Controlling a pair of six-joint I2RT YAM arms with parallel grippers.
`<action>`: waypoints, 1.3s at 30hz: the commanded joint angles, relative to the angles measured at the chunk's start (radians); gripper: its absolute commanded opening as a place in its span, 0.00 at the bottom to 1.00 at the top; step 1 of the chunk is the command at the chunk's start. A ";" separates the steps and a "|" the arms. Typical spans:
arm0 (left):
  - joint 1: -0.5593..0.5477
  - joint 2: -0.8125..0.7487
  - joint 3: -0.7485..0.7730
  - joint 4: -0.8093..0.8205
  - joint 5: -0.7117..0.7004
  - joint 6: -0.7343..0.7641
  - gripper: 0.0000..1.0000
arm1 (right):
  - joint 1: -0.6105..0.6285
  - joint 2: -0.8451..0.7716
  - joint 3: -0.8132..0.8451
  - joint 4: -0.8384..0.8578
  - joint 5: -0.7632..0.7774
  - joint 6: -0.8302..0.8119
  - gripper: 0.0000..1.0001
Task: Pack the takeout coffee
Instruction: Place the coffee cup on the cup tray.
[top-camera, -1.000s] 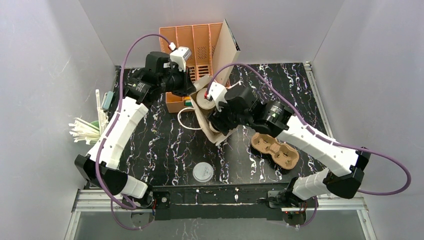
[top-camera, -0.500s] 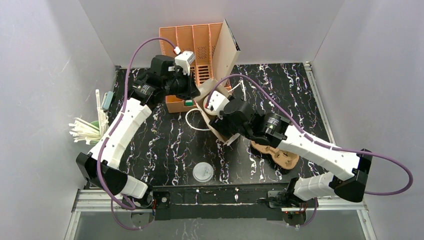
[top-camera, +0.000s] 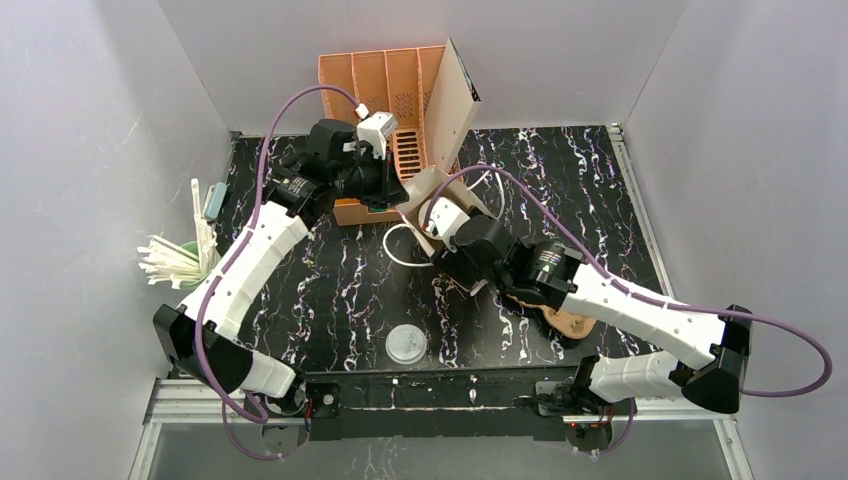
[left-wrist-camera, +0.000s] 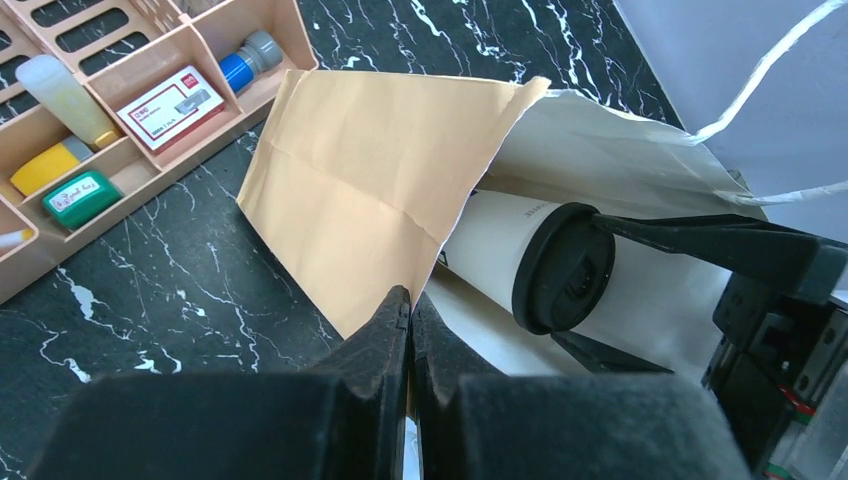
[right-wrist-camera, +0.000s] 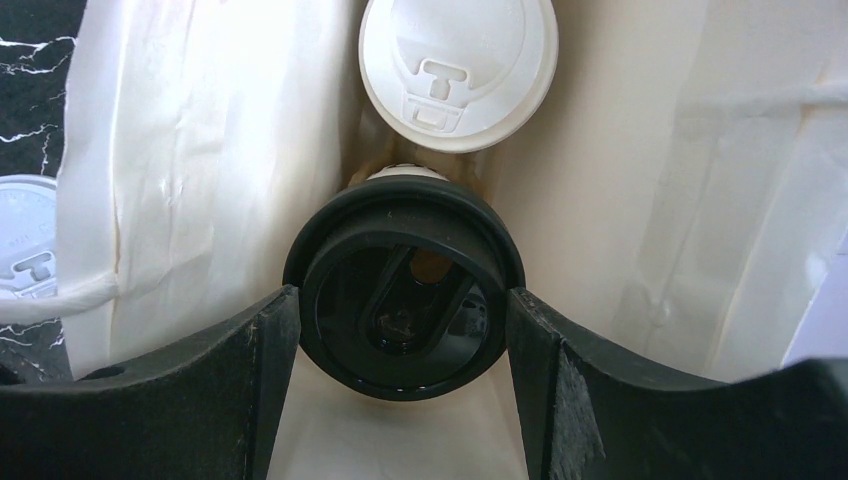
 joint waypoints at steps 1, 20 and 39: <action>-0.015 -0.049 -0.014 0.020 0.049 -0.004 0.00 | 0.004 -0.051 -0.057 0.084 0.042 0.016 0.47; -0.107 0.047 0.219 -0.041 -0.076 0.095 0.00 | -0.012 -0.189 -0.211 0.165 0.149 0.199 0.44; -0.162 0.018 0.115 -0.016 -0.009 0.064 0.00 | -0.159 -0.271 -0.312 0.292 0.051 0.266 0.35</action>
